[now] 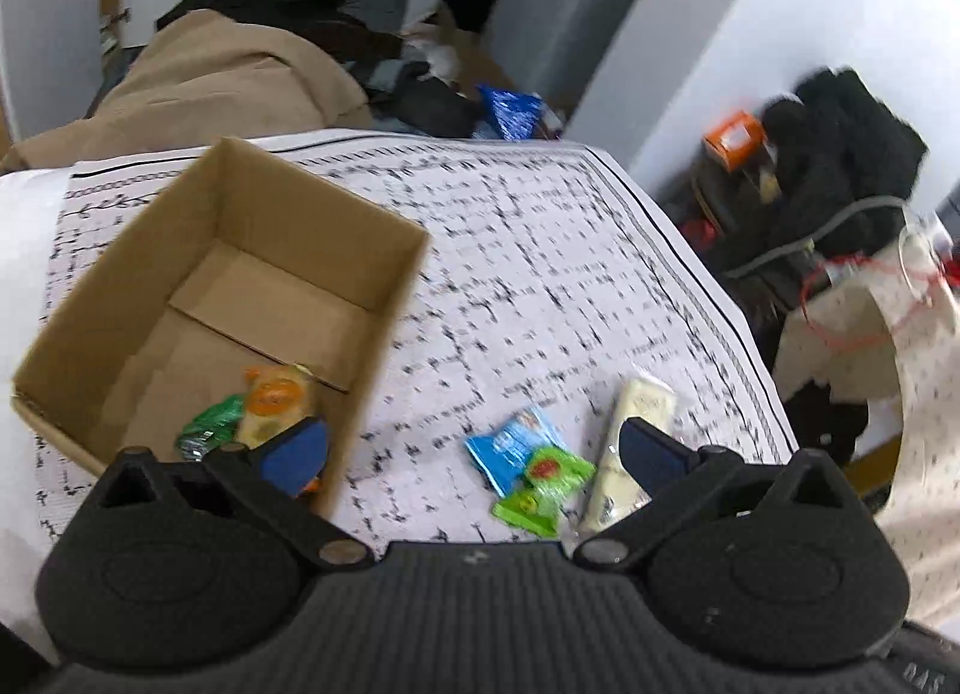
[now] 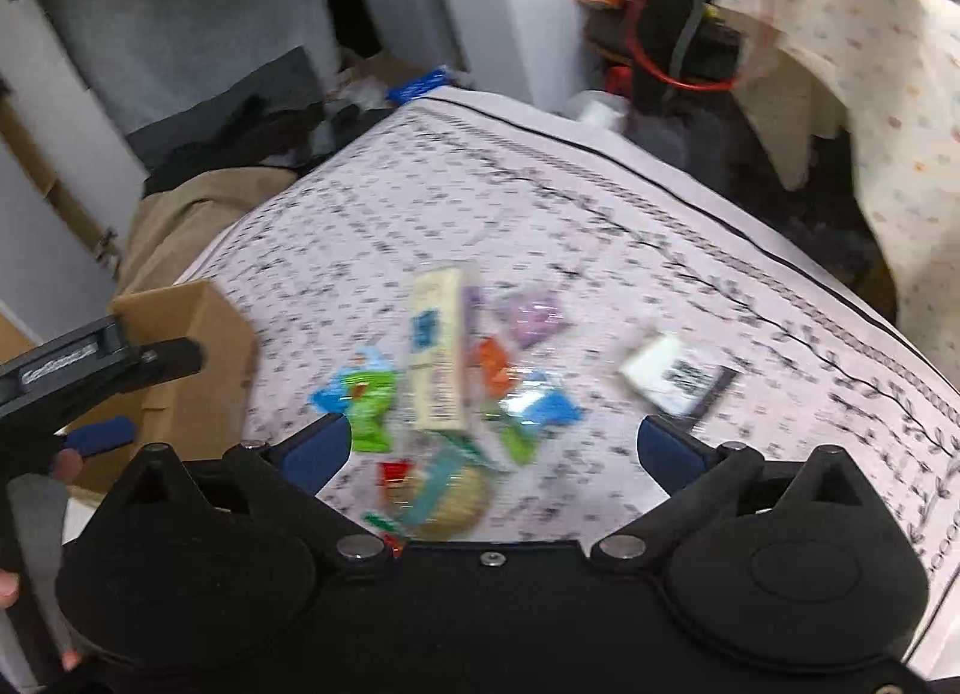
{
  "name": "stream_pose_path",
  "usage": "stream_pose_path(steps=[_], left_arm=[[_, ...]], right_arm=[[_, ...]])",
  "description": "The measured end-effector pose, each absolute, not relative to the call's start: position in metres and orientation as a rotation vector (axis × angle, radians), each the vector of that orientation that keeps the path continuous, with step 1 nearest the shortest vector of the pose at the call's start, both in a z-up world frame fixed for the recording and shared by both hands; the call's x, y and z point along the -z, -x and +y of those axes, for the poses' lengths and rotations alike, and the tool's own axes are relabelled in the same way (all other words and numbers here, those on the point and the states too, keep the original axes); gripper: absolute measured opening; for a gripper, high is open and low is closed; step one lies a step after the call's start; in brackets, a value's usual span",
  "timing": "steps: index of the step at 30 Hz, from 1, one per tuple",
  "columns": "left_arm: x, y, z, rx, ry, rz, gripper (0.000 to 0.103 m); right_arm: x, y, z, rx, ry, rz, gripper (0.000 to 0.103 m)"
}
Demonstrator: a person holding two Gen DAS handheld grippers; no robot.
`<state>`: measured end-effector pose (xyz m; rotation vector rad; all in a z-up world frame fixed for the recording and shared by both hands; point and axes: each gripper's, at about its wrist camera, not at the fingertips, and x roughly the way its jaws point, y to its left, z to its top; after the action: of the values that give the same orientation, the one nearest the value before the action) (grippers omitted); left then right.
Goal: Organize snacks
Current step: 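Move both tools back from the box to the snack pile, then grasp the clear cracker packet with the left tool while the right tool grasps the black-and-white packet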
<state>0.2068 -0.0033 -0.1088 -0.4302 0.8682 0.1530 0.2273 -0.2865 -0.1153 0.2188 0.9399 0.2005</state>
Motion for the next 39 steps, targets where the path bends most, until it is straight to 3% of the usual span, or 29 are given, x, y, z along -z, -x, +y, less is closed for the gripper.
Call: stream_pose_path(steps=[18, 27, 30, 39], left_arm=[[0.149, -0.222, -0.069, -0.067, 0.285, 1.037, 0.103], [0.161, -0.228, -0.095, -0.031, 0.228, 1.060, 0.102], [0.168, -0.229, -0.102, -0.030, 0.202, 1.076, 0.100], [0.179, -0.237, -0.131, -0.009, 0.116, 1.135, 0.082]], right_arm=[[0.174, -0.244, -0.373, -0.145, -0.499, 0.926, 0.102], [0.205, -0.261, -0.391, -0.125, -0.607, 0.953, 0.092], [0.216, -0.268, -0.393, -0.136, -0.636, 0.979, 0.088], [0.242, -0.285, -0.399, -0.151, -0.710, 1.022, 0.076]])
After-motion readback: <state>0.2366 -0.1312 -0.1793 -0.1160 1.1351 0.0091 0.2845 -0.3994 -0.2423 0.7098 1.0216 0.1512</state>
